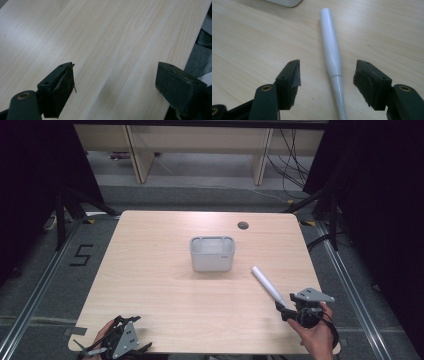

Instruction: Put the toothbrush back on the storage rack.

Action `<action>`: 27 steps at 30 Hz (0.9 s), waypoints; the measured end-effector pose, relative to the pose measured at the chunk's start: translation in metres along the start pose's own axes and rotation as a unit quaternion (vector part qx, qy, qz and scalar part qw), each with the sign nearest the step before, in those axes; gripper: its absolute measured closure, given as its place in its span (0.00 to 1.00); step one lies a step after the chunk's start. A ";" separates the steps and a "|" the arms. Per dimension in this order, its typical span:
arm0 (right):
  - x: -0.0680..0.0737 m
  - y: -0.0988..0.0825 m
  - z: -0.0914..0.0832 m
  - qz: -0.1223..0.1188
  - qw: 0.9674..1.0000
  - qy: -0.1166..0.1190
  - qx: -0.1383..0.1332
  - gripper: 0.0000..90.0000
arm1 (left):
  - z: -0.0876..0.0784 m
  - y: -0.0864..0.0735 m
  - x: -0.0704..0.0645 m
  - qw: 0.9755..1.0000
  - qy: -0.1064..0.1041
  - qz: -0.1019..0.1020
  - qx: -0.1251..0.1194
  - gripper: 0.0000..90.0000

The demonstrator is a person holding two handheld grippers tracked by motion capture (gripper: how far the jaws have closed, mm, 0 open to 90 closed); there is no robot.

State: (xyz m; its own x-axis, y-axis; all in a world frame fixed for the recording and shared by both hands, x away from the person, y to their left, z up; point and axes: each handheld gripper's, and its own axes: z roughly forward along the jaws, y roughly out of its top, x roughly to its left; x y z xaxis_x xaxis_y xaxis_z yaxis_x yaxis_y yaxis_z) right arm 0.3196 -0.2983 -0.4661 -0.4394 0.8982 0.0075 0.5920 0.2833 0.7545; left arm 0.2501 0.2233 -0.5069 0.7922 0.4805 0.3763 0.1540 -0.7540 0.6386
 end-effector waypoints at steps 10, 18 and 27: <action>-0.011 0.030 0.021 -0.001 1.000 -0.011 0.003 0.51 | -0.001 -0.001 0.001 1.000 -0.004 -0.001 0.001 0.17; -0.016 0.047 0.031 -0.022 1.000 -0.016 -0.002 0.57 | -0.001 0.000 0.001 1.000 -0.009 0.001 0.002 0.17; -0.019 0.060 0.045 -0.026 0.999 -0.006 0.023 0.71 | 0.000 0.000 0.000 1.000 -0.002 0.001 -0.001 0.17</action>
State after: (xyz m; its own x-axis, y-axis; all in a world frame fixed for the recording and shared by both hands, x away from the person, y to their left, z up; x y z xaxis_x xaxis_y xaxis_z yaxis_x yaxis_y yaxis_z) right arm 0.3946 -0.2834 -0.4505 -0.4628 0.8856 -0.0400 0.5990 0.3456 0.7223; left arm 0.2507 0.2232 -0.5070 0.7948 0.4770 0.3751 0.1511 -0.7542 0.6390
